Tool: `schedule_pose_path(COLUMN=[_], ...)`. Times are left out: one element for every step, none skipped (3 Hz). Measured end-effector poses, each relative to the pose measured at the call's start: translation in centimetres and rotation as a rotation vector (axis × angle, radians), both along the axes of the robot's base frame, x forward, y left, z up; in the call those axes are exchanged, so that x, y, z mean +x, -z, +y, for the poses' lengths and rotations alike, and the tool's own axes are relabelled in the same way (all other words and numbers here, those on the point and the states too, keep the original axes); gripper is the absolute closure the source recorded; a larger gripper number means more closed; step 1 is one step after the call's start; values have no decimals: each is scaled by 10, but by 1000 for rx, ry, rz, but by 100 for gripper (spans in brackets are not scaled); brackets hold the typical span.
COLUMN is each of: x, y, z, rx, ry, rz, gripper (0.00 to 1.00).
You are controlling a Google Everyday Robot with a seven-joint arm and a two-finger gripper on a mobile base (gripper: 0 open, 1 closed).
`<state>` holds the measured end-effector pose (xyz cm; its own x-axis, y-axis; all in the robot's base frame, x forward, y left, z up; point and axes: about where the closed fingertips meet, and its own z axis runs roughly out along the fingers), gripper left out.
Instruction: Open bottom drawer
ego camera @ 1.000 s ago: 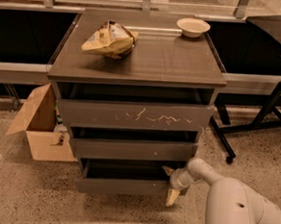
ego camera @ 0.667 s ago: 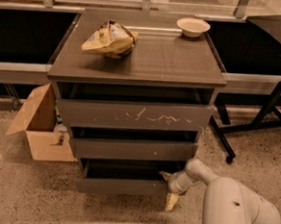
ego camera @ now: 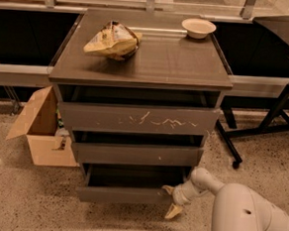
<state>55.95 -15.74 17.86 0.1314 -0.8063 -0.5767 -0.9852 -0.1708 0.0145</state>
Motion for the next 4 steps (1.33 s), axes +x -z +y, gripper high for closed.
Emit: schedule_pose_path(x=[-21,-20,-22,-25], y=[-7,-12,-15,-15], z=[9,9,9,9], rx=[24,24,24,25], ry=[-28,-28,-28,-29], rz=[24,24,24,24], gripper=[61,83,100,100])
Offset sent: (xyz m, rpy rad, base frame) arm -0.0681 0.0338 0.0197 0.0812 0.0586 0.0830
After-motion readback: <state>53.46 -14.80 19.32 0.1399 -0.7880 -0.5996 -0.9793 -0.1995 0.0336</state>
